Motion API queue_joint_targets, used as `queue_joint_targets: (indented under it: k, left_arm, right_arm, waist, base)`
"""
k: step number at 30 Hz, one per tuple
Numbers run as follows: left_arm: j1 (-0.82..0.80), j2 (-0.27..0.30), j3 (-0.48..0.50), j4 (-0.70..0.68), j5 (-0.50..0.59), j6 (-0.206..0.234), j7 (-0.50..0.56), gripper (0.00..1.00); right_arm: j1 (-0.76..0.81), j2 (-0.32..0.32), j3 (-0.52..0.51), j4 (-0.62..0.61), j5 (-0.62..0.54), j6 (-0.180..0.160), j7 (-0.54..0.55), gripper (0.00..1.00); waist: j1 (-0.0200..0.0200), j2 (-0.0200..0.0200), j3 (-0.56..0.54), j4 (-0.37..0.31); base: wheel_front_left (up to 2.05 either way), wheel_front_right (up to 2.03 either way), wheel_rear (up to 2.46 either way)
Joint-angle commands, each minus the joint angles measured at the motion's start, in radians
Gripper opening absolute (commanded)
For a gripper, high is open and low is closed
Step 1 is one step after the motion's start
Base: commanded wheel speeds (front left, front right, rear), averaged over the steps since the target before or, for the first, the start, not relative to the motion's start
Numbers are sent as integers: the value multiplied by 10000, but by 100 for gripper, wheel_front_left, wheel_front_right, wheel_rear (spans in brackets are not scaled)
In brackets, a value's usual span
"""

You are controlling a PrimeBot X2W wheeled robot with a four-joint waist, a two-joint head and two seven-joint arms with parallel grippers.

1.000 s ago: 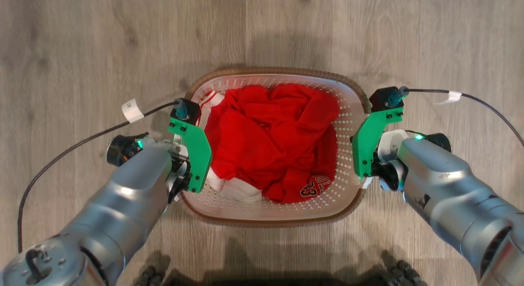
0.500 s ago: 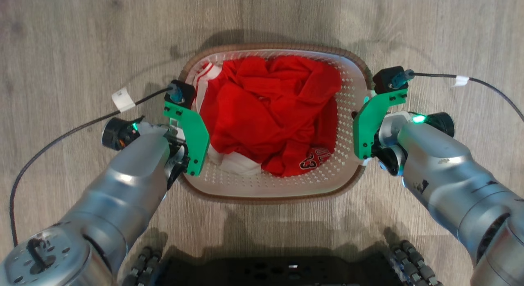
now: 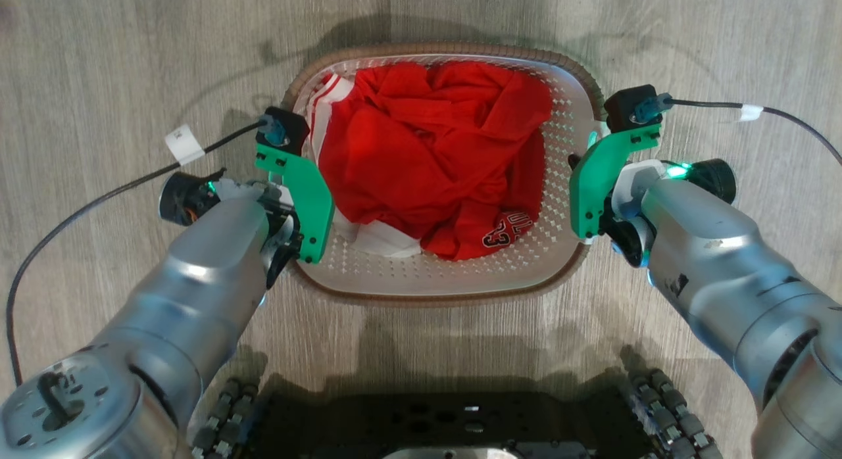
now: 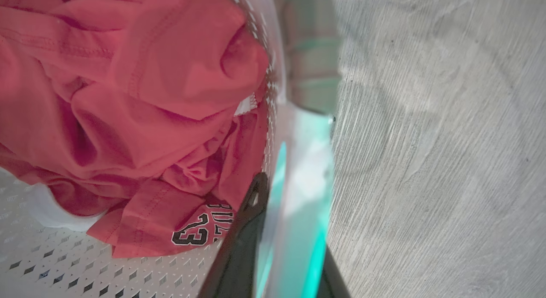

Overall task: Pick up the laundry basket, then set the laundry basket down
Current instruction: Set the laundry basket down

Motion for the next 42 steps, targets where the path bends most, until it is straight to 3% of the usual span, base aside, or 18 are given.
queue_joint_targets:
  k: [1, 19, 21, 22, 23, 24, 25, 31, 42]
  left_arm:
    - [20, -120, -95, -335, 65, -403, -84, 0]
    - [-85, -121, -134, -330, 103, -191, -432, 0]
    - [-88, -121, -137, -337, 99, -157, -437, 10]
    - [-91, -121, -138, -340, 96, -133, -445, 29]
    - [-107, -121, -140, -332, 125, -71, -495, 46]
    - [-125, -121, -141, -323, 167, -7, -571, 84]
    - [-144, -121, -143, -307, 215, 59, -665, 100]
    - [-234, -122, -133, -155, 119, 629, -1016, 100]
    - [-162, -122, -144, -113, 110, 896, -1313, 100]
  right_arm:
    - [158, 101, 111, 62, -202, -11, -306, 0]
    - [79, 191, 72, 346, -199, -11, -690, 0]
    - [69, 167, 74, 378, -208, -11, -683, 0]
    - [48, 148, 75, 402, -230, -11, -729, 8]
    - [24, 133, 76, 426, -265, -11, -812, 49]
    - [4, 126, 77, 448, -295, -11, -893, 98]
    - [-6, 124, 78, 465, -312, -11, -938, 100]
    - [-53, 113, 42, 537, -325, -11, -1056, 100]
    - [101, 23, -130, 576, -332, -11, -1027, 100]
  waist:
    - [0, 0, 82, 12]
    - [0, 0, 273, 83]
    - [0, 0, 296, 108]
    - [0, 0, 305, 119]
    - [0, 0, 313, 130]
    - [0, 0, 319, 140]
    - [0, 0, 325, 148]
    - [0, 0, 354, 173]
    - [0, 0, 83, 188]
  base:
    - [0, 0, 0]
    - [0, 0, 0]
    - [0, 0, 0]
    - [0, 0, 0]
    - [0, 0, 0]
    - [0, 0, 0]
    - [0, 0, 0]
    - [0, 0, 0]
    - [0, 0, 0]
